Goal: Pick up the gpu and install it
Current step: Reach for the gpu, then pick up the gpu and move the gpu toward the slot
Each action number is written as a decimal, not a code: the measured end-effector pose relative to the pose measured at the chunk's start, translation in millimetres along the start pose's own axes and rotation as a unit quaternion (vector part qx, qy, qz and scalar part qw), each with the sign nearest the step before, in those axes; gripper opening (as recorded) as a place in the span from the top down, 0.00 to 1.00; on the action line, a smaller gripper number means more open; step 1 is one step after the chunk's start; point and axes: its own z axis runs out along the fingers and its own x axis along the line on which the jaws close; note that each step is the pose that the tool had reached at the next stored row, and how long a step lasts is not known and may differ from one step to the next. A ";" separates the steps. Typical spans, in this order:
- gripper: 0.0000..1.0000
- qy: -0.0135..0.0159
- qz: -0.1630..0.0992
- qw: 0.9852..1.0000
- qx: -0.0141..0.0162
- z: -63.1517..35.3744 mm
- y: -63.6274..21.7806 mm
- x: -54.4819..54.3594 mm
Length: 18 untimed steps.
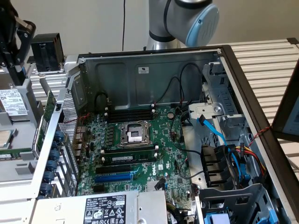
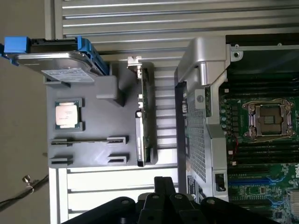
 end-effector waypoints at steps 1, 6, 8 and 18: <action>0.89 0.000 0.000 1.000 0.000 0.3 0.5 4.5; 0.89 0.000 0.000 1.000 0.000 1.4 10.7 20.8; 0.89 0.000 0.000 1.000 0.000 1.5 14.1 27.5; 0.89 0.000 0.000 1.000 0.000 1.3 15.2 43.0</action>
